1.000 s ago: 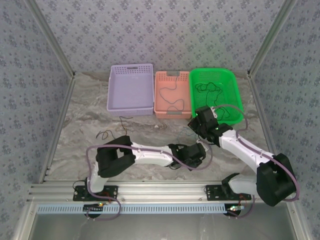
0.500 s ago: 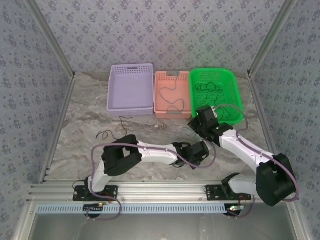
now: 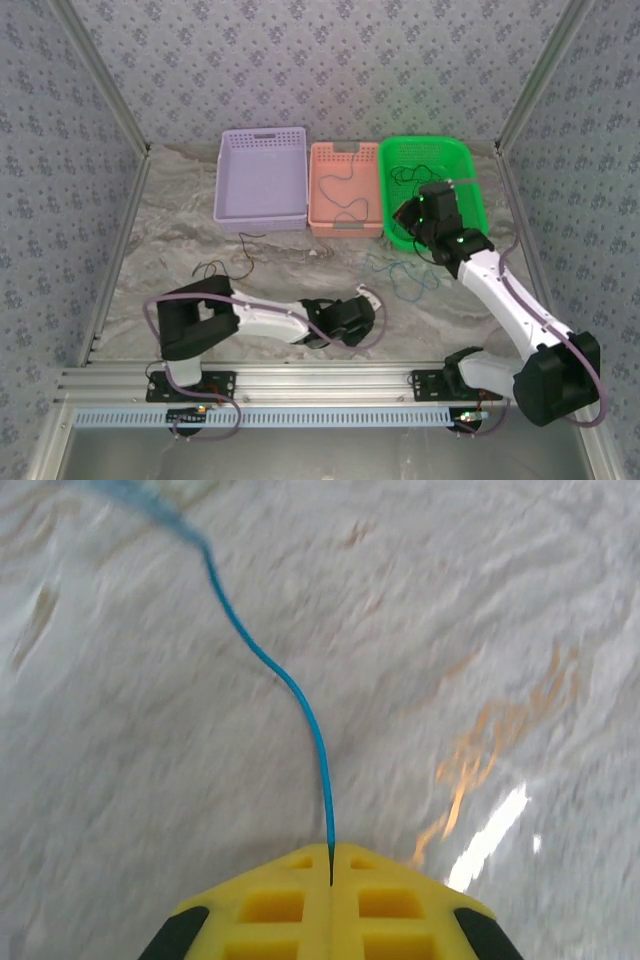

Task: Untangle the cables

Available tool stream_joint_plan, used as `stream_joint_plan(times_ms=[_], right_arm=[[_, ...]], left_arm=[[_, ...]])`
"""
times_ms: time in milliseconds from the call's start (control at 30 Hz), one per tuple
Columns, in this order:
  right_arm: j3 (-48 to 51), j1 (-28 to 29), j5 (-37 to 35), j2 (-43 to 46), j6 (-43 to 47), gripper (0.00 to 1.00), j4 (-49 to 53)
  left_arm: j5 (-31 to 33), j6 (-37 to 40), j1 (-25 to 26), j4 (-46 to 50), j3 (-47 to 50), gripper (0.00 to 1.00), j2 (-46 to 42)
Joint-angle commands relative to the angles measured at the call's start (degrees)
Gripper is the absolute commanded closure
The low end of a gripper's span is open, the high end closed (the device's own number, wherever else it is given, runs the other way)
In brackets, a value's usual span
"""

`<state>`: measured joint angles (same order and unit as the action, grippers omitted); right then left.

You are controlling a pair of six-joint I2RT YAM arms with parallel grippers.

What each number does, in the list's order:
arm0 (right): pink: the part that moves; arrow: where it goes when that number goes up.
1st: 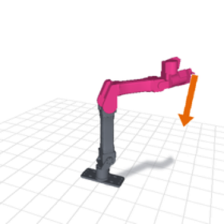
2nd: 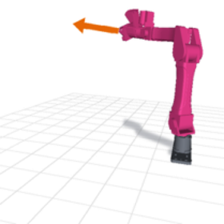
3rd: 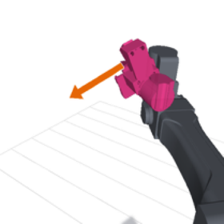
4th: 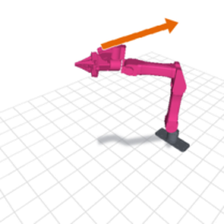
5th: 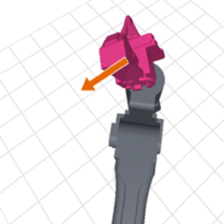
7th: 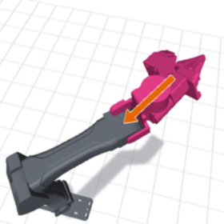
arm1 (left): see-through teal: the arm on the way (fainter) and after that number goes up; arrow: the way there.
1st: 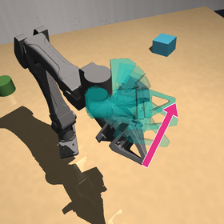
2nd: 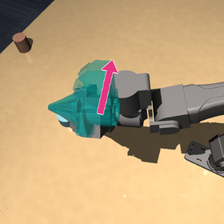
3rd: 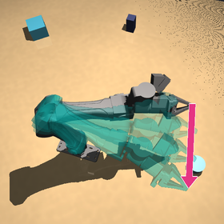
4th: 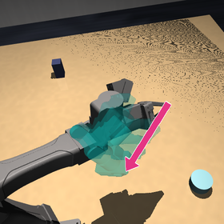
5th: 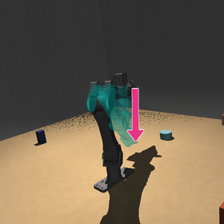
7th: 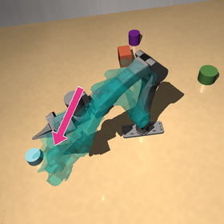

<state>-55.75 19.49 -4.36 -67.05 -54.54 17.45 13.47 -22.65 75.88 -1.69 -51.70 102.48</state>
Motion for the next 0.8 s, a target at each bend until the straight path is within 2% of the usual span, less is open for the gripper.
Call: stream_joint_plan(times_ms=[0, 233, 367, 467, 600, 767], right_arm=[[-4.6, -3.2, 2.2, 0.3, 5.5, 1.0, 2.0], [-12.0, -13.1, 9.8, -2.2, 9.4, 1.0, 1.7], [-16.2, -16.4, 15.4, -4.9, 10.4, 1.0, 0.2], [-18.8, -16.1, 20.6, -7.6, 11.9, 1.0, -1.2], [-23.7, -12.0, 25.5, -12.6, 15.8, 1.0, -1.6], [-29.6, -7.0, 25.0, -20.2, 18.0, 1.0, -2.0]], left_arm=[[-1.0, -3.6, 0.4, -4.5, 4.5, 1.0, -4.6], [-1.1, -5.0, 0.5, -5.6, 9.1, 1.0, -10.9], [-0.8, -5.9, 0.4, -7.0, 11.4, 1.0, -13.2], [0.0, -6.5, 0.5, -7.9, 12.5, 1.0, -15.0], [3.0, -7.6, 0.1, -7.4, 12.5, 1.0, -19.5], [4.7, -8.6, -3.4, -2.7, 9.1, 1.0, -24.4]])
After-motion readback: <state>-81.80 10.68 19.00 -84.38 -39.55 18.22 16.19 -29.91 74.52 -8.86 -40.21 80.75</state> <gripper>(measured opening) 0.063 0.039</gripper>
